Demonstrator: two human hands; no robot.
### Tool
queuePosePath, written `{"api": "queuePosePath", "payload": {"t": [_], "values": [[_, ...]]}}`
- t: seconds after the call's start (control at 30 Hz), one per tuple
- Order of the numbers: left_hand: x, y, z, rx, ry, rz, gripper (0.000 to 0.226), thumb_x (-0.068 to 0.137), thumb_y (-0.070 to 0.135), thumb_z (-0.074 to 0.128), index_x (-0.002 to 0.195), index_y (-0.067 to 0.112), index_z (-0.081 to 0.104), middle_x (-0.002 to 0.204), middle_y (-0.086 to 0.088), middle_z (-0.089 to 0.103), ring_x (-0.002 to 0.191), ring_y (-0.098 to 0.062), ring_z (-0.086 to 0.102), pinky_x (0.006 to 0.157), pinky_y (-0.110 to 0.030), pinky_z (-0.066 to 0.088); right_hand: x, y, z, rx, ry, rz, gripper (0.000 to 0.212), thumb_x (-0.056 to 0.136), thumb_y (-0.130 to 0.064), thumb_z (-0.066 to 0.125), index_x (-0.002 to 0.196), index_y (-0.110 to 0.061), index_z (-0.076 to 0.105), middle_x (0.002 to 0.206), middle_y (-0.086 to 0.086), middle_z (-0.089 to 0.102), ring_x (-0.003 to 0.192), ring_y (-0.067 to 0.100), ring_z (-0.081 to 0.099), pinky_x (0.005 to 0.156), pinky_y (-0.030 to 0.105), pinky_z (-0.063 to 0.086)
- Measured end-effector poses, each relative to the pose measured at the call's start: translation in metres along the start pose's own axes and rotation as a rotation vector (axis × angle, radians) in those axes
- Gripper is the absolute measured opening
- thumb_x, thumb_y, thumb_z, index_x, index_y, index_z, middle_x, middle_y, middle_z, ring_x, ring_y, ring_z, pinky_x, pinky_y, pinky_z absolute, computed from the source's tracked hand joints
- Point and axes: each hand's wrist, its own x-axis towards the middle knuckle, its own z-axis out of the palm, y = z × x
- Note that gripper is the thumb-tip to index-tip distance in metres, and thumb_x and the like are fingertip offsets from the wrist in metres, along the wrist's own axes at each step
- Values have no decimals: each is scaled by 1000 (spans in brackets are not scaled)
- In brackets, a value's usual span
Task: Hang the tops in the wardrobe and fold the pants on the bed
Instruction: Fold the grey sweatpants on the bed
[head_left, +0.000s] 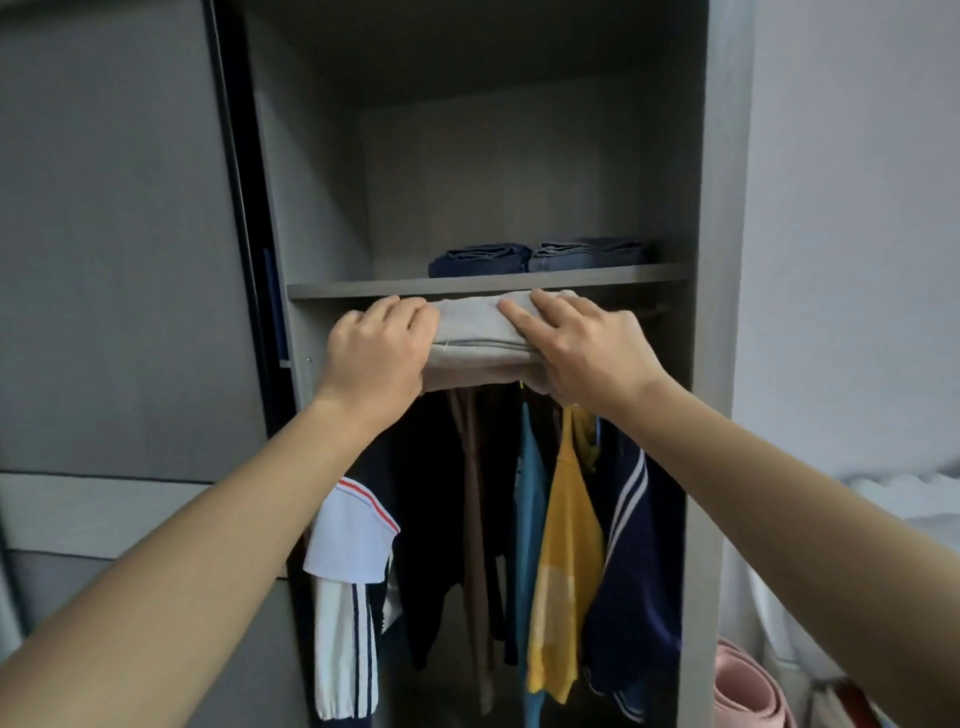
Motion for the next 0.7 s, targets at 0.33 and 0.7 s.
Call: {"api": "queuePosePath", "payload": {"t": [0.33,0.7], "values": [[110,-32,120,148,170,142,28,73,5,67,101,12,63,97,-4,70,86,-26,68,57,-33,47,74,64,82,-123,15,86,94,66,-43,86,148,-23,43,130,12,60,107,34,64,56,38,53],[272,-53,266,248,265,146,36,67,-1,65,101,5,56,89,-13,65,72,-34,65,52,-32,32,203,192,211,-261,148,58,79,83,-23,76,150,-22,37,142,19,52,120,42,57,71,50,53]]}}
